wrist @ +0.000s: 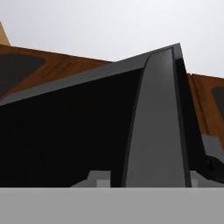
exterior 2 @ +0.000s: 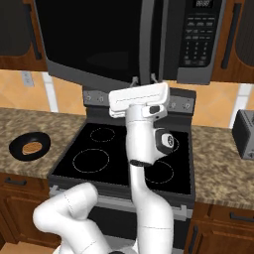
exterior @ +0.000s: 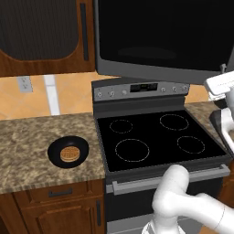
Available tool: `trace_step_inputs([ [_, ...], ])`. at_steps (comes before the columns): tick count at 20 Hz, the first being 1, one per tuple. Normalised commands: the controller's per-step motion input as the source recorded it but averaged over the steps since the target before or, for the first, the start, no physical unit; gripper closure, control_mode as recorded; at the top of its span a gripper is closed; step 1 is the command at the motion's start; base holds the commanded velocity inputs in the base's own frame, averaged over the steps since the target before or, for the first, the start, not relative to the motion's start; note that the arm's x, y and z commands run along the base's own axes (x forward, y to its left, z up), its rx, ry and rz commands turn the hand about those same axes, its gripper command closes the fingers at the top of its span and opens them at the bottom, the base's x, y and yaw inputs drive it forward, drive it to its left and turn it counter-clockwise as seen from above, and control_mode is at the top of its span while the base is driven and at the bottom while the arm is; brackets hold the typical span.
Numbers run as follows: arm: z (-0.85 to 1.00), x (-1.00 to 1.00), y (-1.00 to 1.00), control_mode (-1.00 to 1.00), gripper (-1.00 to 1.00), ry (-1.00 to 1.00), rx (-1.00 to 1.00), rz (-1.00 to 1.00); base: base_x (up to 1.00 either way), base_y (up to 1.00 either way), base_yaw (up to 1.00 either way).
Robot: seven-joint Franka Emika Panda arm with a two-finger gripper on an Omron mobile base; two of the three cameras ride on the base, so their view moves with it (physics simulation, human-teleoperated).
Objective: Open the microwave, place the bowl with waffle inside the microwave, then close the microwave door and turn it on.
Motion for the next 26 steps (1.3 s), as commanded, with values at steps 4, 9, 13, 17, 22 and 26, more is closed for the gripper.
trace_step_inputs([
  [4,0.16,-1.0,0.03,-1.0,1.0,-0.18,-0.33,0.2,0.0,0.0,0.0],
  [9,0.27,-1.0,0.02,-1.0,1.0,-0.25,-0.35,0.17,0.0,0.0,0.0],
  [13,0.3,-1.0,-0.09,-1.0,1.0,-0.58,-0.18,0.06,0.0,0.0,0.0],
  [17,0.03,-1.0,0.0,-1.0,1.0,-0.71,-0.03,0.0,0.0,0.0,0.0],
  [22,0.05,-1.0,0.03,-1.0,1.0,-0.68,-0.07,0.0,0.0,0.0,0.0],
  [26,0.04,-1.0,0.4,-1.0,1.0,-0.56,-0.21,0.0,0.0,0.0,0.0],
])
